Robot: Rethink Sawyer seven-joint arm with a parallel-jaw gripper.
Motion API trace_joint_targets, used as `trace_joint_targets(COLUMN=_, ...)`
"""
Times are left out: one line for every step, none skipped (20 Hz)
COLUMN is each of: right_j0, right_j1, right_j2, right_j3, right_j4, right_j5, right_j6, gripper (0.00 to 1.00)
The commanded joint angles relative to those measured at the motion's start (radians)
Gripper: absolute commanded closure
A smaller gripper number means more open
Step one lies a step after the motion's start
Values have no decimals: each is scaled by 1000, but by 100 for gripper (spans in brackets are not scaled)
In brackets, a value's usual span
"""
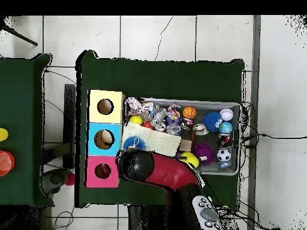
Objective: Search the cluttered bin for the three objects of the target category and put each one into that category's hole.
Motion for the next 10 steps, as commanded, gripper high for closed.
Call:
trace_joint_targets(right_j0=37, right_j1=13, right_j2=-7, right_j3=59, right_j4=116, right_j5=-57, right_j6=331, gripper=100)
trace_joint_targets(right_j0=43, right_j1=8, right_j2=-8, right_j3=60, right_j4=131, right_j5=-54, right_j6=334, gripper=100)
trace_joint_targets(right_j0=51, right_j1=3, right_j2=-12, right_j3=61, right_j4=143, right_j5=-49, right_j6=339, gripper=100)
trace_joint_targets(right_j0=61, right_j1=-5, right_j2=-13, right_j3=64, right_j4=158, right_j5=-42, right_j6=345, gripper=100)
trace_joint_targets(right_j0=68, right_j1=-11, right_j2=-15, right_j3=67, right_j4=172, right_j5=-38, right_j6=350, gripper=100)
trace_joint_targets(right_j0=76, right_j1=-17, right_j2=-19, right_j3=69, right_j4=183, right_j5=-35, right_j6=353, gripper=100)
trace_joint_targets(right_j0=83, right_j1=-22, right_j2=-22, right_j3=72, right_j4=194, right_j5=-32, right_j6=357, gripper=100)
trace_joint_targets(right_j0=93, right_j1=-27, right_j2=-27, right_j3=71, right_j4=203, right_j5=-25, right_j6=361, gripper=100)
trace_joint_targets(right_j0=101, right_j1=-30, right_j2=-32, right_j3=71, right_j4=210, right_j5=-24, right_j6=364, gripper=100)
trace_joint_targets(right_j0=107, right_j1=-32, right_j2=-34, right_j3=69, right_j4=215, right_j5=-22, right_j6=366, gripper=100)
